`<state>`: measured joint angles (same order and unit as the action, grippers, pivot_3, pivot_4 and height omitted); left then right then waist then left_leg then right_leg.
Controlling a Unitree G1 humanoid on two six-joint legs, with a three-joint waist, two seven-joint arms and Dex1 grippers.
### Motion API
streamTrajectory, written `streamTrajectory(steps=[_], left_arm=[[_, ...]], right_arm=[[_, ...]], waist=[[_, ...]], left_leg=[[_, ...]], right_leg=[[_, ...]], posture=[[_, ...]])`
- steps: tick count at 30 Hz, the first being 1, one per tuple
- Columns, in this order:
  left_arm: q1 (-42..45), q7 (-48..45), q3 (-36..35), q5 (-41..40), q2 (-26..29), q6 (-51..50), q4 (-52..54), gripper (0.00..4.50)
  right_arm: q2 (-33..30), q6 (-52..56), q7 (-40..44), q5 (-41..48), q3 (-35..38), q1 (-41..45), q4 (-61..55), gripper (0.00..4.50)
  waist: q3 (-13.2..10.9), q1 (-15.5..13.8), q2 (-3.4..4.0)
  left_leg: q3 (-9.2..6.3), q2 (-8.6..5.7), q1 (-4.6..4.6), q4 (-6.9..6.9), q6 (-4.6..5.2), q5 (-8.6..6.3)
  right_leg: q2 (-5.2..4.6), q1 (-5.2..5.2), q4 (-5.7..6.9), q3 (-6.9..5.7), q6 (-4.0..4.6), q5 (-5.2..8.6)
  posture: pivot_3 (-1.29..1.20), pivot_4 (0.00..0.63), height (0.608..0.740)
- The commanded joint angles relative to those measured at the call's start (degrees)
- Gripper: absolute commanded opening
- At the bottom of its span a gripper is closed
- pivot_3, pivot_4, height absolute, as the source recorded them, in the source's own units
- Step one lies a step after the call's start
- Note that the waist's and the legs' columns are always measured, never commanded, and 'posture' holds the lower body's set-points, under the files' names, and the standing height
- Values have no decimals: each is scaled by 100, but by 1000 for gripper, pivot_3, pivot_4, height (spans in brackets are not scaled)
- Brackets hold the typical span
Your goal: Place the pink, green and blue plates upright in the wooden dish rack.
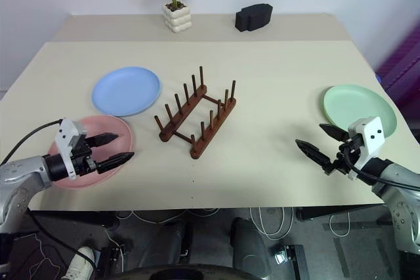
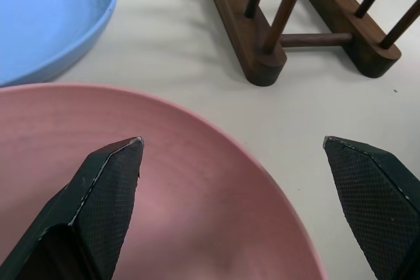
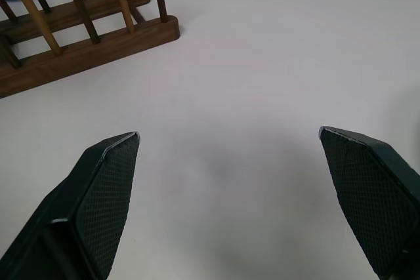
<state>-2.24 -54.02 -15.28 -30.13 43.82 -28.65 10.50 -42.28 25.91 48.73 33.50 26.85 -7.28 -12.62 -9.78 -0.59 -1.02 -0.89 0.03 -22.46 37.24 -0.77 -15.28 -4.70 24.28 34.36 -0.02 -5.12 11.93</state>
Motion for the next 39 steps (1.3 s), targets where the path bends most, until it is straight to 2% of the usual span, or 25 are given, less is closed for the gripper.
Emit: streamTrajectory(steps=[1,5,14,20,25,30,39], left_arm=[[-57,16,-174,-133,52,-55,297,4492],[-111,39,-78,-68,41,-63,333,4492],[-569,-84,200,-295,100,-436,1199,4492],[-436,174,1053,-117,-23,-680,1889,4492],[39,665,1832,133,-389,-911,2019,4492],[205,745,1841,427,-353,-670,1595,4492],[255,582,1112,858,212,-43,140,4492]], right_arm=[[-43,-3,10,77,8,151,-109,4470],[24,-42,-52,-64,-224,226,-100,4470],[113,97,-176,29,-411,-32,-560,4470],[98,235,-248,89,-369,-148,-784,4470],[176,305,-417,116,-396,-190,-993,4470],[247,317,-505,133,-370,-291,-1113,4470],[322,243,-571,143,-361,-421,-1164,4470]], waist=[[0,2,0],[0,1,0],[0,-8,1],[0,-9,1],[1,-11,3],[1,-4,3],[4,1,9]], left_leg=[[0,0,0,0,0,0],[0,-1,0,-1,0,0],[1,0,-1,-1,0,0],[1,0,-2,6,0,0],[0,-4,-1,7,0,0],[-1,-4,0,5,0,0],[-1,-3,2,4,0,0]], right_leg=[[0,0,0,0,0,0],[1,0,0,0,0,0],[-1,0,-1,1,0,0],[-1,-2,-1,3,0,0],[1,-5,1,2,-1,0],[5,-4,2,2,0,0],[5,-2,2,2,-2,1]], posture=[[0,150,740],[0,150,740],[0,150,740],[0,150,740],[0,150,740],[0,150,740],[0,150,740]])
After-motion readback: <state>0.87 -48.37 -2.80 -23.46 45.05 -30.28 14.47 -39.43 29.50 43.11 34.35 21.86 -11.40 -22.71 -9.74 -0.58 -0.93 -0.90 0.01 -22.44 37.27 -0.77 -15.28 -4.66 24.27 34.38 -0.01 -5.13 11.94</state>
